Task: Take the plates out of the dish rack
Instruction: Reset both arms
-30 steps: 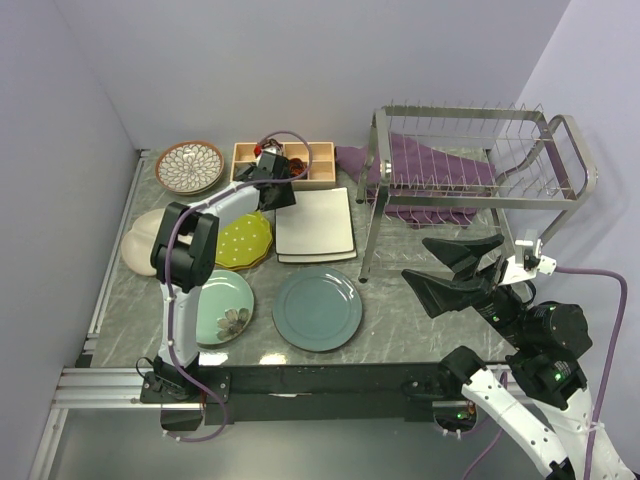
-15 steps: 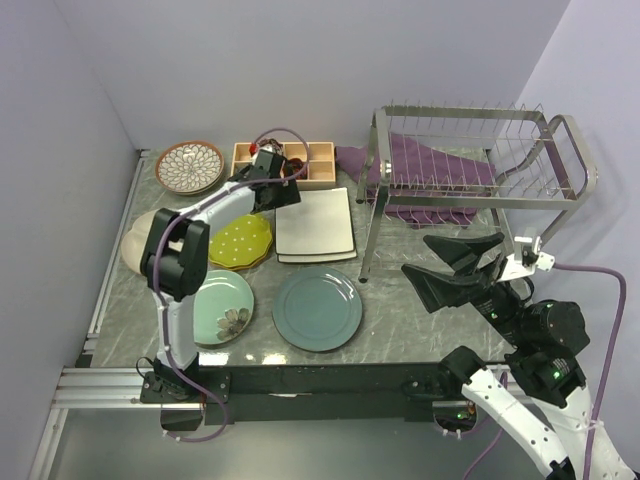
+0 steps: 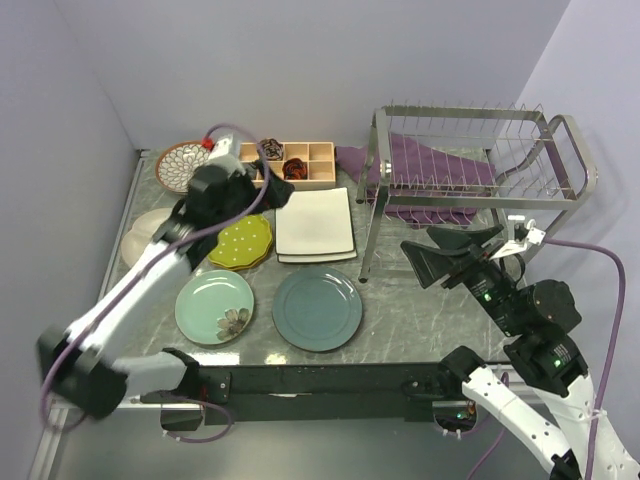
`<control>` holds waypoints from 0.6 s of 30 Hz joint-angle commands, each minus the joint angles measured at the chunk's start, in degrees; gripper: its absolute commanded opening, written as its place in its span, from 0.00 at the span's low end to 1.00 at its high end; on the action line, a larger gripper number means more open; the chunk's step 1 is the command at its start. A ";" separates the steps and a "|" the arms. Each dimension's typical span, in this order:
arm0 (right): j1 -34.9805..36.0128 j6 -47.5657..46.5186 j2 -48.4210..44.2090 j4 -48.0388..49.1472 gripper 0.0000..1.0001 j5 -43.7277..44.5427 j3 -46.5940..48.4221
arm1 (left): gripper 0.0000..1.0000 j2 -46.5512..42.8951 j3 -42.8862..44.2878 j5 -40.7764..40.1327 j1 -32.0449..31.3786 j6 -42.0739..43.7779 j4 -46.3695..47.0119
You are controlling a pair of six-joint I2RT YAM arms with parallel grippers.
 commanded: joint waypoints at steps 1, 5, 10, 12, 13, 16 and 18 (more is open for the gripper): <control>0.03 0.46 2.00 -1.10 1.00 2.76 2.17 | 0.99 -15.09 -11.55 12.36 -2.17 -0.79 9.96; -0.05 0.37 3.40 -2.85 1.00 3.46 3.22 | 0.99 -24.42 -18.09 16.51 -2.79 -2.20 13.75; -0.05 0.20 3.15 -1.89 1.00 4.61 2.26 | 0.99 -30.49 -21.07 17.12 -4.19 -3.08 14.19; -0.05 0.46 3.23 -1.54 1.00 5.31 2.17 | 1.00 -31.37 -21.43 17.30 -4.46 -3.34 14.28; -0.05 0.55 3.23 -1.63 1.00 5.48 2.17 | 0.99 -31.90 -21.52 17.13 -4.54 -3.43 14.19; -0.05 0.73 3.41 -2.24 1.00 6.28 2.52 | 0.99 -33.13 -22.13 16.95 -4.55 -3.34 14.28; -0.05 0.73 3.23 -1.81 1.00 6.54 2.17 | 0.99 -34.09 -22.49 16.42 -4.63 -3.69 14.54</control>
